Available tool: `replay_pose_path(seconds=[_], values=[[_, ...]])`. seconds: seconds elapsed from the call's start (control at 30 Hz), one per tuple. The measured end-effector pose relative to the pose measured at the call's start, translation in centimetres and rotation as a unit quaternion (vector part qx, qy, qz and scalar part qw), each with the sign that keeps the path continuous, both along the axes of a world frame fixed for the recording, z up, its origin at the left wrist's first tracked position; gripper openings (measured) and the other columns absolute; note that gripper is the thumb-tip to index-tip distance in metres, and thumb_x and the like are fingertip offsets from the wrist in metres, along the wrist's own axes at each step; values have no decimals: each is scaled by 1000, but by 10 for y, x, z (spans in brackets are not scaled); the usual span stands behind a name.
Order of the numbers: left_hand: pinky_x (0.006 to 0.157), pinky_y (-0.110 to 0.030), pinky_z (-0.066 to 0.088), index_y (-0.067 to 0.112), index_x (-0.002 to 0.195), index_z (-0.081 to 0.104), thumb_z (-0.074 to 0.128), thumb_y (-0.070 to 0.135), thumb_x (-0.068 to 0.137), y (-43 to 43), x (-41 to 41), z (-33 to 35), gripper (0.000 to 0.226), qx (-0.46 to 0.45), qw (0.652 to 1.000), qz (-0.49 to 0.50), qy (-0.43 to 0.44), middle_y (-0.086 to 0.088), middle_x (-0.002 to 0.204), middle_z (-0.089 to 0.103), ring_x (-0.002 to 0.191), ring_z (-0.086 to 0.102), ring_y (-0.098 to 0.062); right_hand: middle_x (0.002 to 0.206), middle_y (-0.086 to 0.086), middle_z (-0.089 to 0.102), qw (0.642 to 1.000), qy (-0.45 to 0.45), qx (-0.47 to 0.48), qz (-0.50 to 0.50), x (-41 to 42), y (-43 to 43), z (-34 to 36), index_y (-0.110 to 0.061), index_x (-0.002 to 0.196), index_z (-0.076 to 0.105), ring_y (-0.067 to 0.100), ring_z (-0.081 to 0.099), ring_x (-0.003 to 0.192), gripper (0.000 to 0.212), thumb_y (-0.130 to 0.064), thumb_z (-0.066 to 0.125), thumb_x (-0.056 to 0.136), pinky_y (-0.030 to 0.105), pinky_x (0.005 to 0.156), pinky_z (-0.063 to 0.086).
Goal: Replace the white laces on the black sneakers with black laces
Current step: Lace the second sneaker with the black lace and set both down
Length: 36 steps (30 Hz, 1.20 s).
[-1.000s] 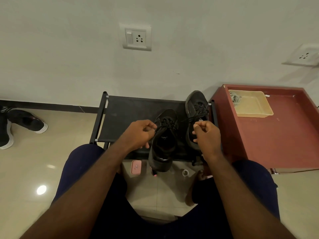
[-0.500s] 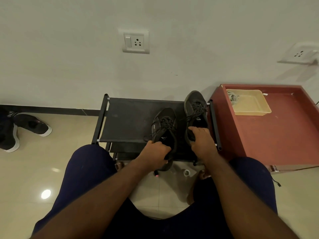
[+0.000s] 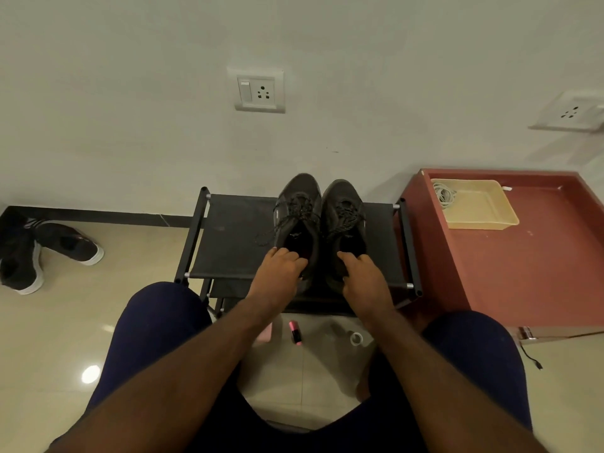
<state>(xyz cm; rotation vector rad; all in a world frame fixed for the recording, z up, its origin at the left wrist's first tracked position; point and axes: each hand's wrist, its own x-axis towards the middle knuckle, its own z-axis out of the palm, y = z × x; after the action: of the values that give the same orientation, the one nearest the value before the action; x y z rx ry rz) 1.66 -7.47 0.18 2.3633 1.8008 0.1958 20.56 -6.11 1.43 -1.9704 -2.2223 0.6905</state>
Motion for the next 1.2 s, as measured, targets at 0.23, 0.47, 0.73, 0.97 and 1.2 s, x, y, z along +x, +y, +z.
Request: replay_pose_path(seconds=[0.23, 0.47, 0.73, 0.97, 1.2], values=[[111, -40, 33, 14, 123, 60, 66, 18, 89, 5, -4, -11, 34, -21, 998, 65, 9, -17, 145, 43, 139, 32, -34, 159, 12, 27, 998, 8, 61, 0, -12, -3, -18, -15, 147, 43, 28, 20, 149, 60, -6, 64, 91, 40, 117, 36], [98, -43, 52, 20, 130, 47, 61, 14, 95, 5, 8, -16, 39, -152, 966, 199, -62, -23, 162, -3, 119, 55, -38, 164, 24, 7, 995, 8, -57, -76, -11, 0, -13, -20, 133, 46, 41, 55, 123, 39, -33, 60, 99, 43, 92, 51], [90, -40, 54, 14, 116, 51, 59, 19, 97, 32, 12, -11, 22, -140, 972, 184, -50, -20, 161, 8, 108, 60, -37, 158, 25, 24, 996, 30, -11, -79, 2, 34, -29, -13, 103, 51, 46, 59, 112, 24, -31, 65, 96, 45, 92, 54], [89, -42, 50, 12, 115, 51, 63, 25, 94, 41, -9, -17, 27, -116, 987, 105, -25, -19, 154, 29, 107, 60, -39, 159, 25, 22, 993, -2, -15, -117, -16, 33, -30, -10, 108, 51, 49, 55, 117, 26, -30, 63, 96, 45, 92, 51], [96, -43, 49, 14, 115, 55, 65, 27, 92, 59, -28, -24, 29, -114, 990, 71, -35, -15, 145, 42, 111, 59, -34, 144, 25, 39, 992, 2, -6, -125, -24, 37, -31, -11, 103, 52, 44, 59, 105, 25, -30, 65, 94, 43, 89, 52]])
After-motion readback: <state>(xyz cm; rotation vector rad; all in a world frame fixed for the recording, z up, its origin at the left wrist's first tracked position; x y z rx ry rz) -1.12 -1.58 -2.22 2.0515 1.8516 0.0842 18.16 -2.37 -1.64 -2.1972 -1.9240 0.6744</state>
